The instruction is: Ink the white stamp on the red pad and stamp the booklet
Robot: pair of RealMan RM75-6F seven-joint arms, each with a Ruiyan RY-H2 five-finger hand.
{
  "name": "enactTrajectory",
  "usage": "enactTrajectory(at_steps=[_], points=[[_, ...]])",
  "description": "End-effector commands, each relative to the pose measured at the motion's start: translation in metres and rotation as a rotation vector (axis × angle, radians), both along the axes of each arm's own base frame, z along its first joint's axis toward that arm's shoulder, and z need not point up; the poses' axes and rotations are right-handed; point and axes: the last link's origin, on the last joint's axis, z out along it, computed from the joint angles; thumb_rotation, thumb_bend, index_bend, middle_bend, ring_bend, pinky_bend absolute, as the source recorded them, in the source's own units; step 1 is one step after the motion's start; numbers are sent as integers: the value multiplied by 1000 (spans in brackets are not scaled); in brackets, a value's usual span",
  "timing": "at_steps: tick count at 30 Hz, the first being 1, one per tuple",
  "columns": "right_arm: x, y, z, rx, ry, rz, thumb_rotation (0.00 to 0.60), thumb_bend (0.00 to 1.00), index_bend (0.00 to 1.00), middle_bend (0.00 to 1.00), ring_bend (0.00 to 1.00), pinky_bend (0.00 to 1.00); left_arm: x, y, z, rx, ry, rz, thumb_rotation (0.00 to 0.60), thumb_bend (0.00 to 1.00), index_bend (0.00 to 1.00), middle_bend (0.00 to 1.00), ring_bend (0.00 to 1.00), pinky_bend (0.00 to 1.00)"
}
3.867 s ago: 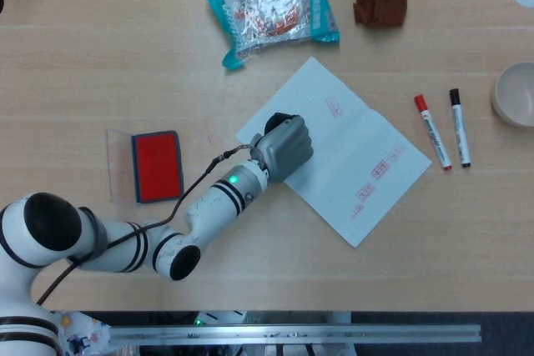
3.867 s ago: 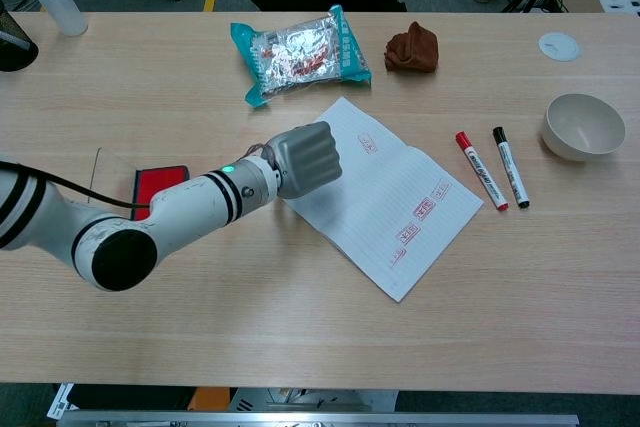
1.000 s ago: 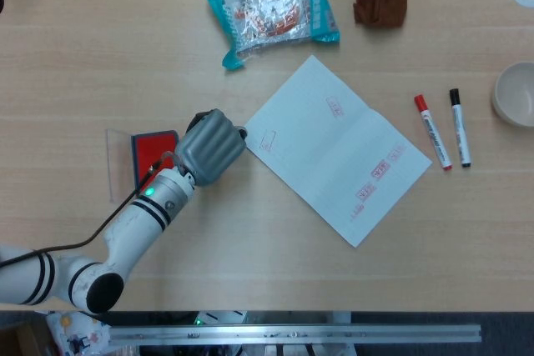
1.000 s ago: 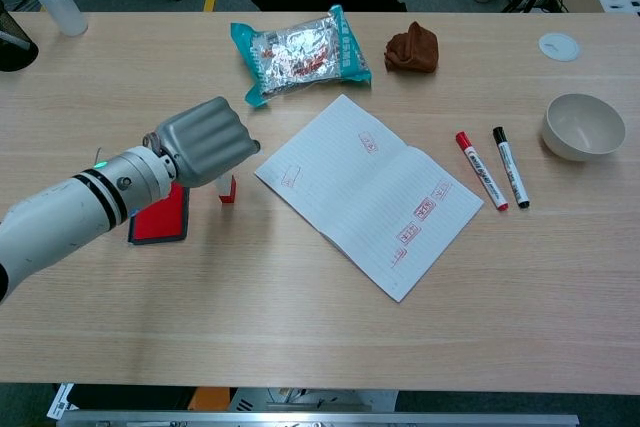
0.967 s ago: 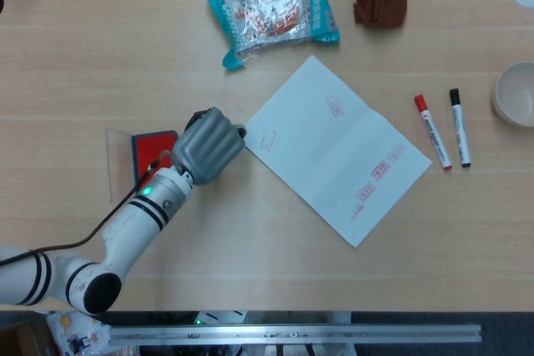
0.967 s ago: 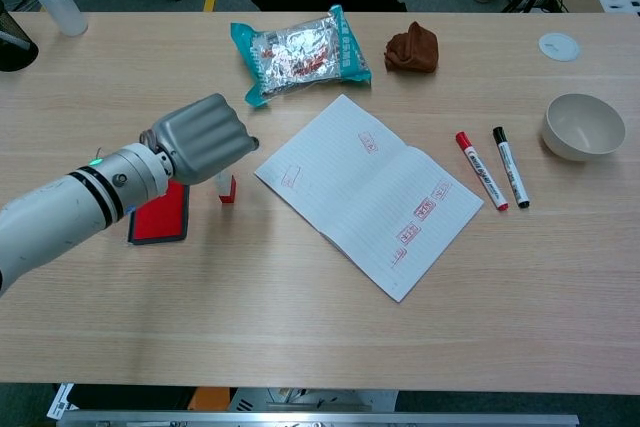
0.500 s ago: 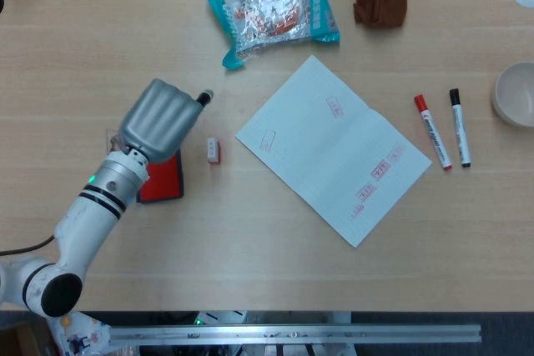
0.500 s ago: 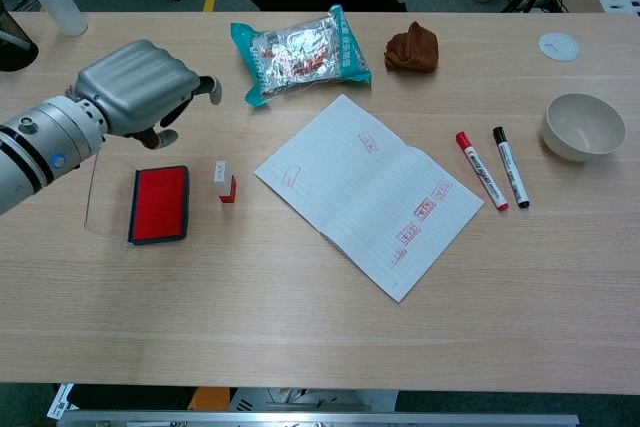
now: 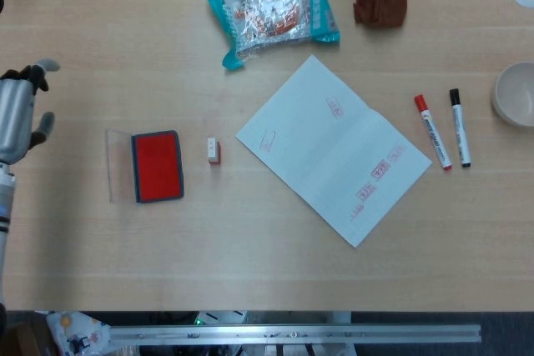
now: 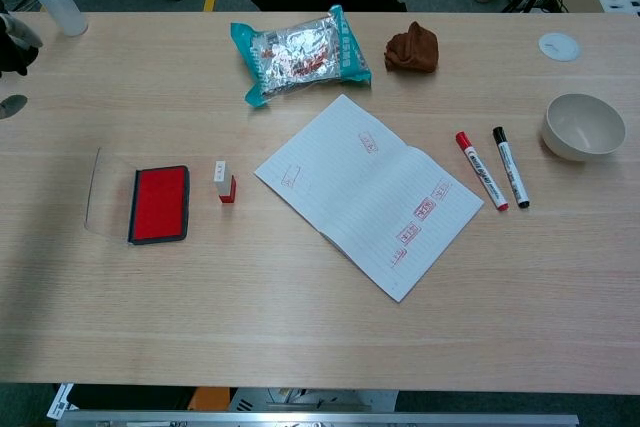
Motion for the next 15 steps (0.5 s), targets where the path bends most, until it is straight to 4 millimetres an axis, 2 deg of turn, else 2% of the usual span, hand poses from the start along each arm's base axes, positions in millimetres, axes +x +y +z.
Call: enactTrajectory(at_steps=[1,7,15], points=[[2,0,-4,13,8,9,600,200,238,359,288,303,-20,-16,17,52,-1,32,600,271,268,420,442,665],[4,2,-12,32,16,16,600,200,238,359,288,303,-38,-47,34,103,10,68,600,271,268,408,442,647],[8,2,-15,39,16,28,600,200,238,359,288,303,-44,-77,44,114,20,88,600,271,268,406,442,629]])
